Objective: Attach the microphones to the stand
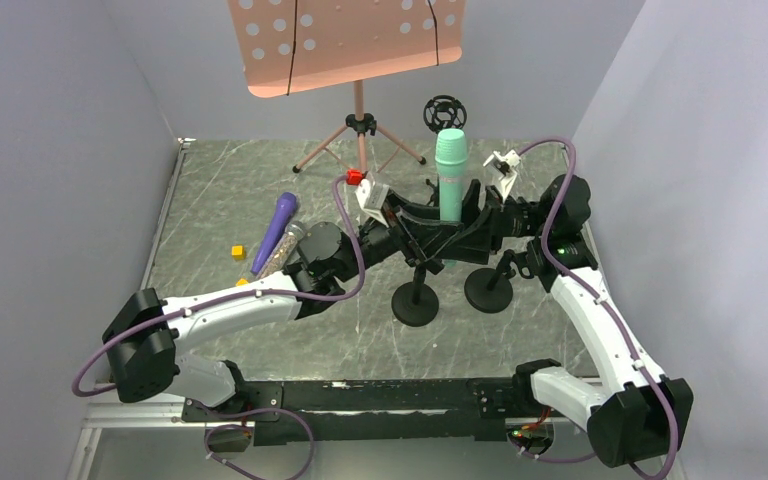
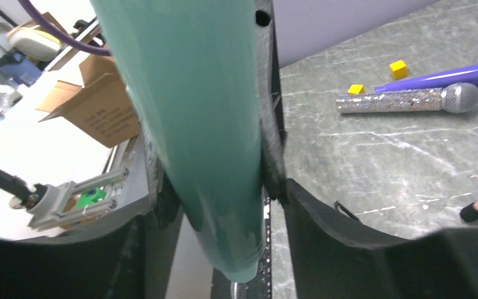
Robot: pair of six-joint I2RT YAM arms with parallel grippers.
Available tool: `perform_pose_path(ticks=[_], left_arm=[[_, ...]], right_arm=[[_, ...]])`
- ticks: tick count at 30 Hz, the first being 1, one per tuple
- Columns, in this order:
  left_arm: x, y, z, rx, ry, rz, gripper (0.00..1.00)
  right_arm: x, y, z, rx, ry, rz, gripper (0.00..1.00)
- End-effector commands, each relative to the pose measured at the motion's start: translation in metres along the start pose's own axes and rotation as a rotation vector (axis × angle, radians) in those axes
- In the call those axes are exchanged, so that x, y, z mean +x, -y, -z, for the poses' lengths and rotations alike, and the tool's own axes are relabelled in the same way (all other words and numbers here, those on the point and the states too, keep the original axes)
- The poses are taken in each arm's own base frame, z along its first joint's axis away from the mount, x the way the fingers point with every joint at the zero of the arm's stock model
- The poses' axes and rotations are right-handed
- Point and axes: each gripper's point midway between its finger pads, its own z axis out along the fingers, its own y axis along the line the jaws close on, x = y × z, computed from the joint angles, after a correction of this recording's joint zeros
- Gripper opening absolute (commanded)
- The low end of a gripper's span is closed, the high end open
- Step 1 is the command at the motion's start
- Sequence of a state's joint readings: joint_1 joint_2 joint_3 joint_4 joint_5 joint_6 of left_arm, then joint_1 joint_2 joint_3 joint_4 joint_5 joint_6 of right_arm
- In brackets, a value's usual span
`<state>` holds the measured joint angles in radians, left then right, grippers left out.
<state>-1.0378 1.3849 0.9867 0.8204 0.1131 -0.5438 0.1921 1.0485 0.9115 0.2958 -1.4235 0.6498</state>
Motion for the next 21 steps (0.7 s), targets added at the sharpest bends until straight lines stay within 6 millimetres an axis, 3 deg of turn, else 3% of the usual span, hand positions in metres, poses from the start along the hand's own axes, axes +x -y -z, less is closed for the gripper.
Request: perform_pose_path(ticks=[1,7,10,12,13,15,19,21], left_arm=[[-0.04,0.023,-0.006,0.063,0.121,-0.013,0.0],[-0.046,0.024,-0.003,0.062,0.14,-0.03,0.0],[-0.044,0.026,-0.004,0.073,0.134,-0.023,0.0],[-0.042,0.027,-0.004,0.079,0.133,-0.016,0.02],[-0.043,0.027,-0.003,0.083,0.132,-0.014,0.07],[-0.042,0.028,-0.002,0.087,0.124,-0.008,0.26],[-0.047,0.025,0.011,0.114,0.113,0.026,0.81],[-0.053,0.02,0.021,0.142,0.095,0.037,0.98]], right_arm=[[-0.004,-0.016,0.0,-0.033,0.004,0.052,0.55],[-0.002,-0.015,0.0,-0.03,0.006,0.046,0.48],[-0.003,-0.014,0.0,-0.029,0.007,0.047,0.16],[-0.003,-0.014,0.0,-0.031,0.006,0.049,0.08],[-0.002,-0.015,0.0,-0.033,0.004,0.051,0.06],[0.0,-0.015,0.0,-0.036,-0.002,0.058,0.03],[0.005,-0.011,0.001,-0.027,-0.018,0.076,0.01],[0.008,-0.008,0.001,-0.017,-0.027,0.096,0.0]])
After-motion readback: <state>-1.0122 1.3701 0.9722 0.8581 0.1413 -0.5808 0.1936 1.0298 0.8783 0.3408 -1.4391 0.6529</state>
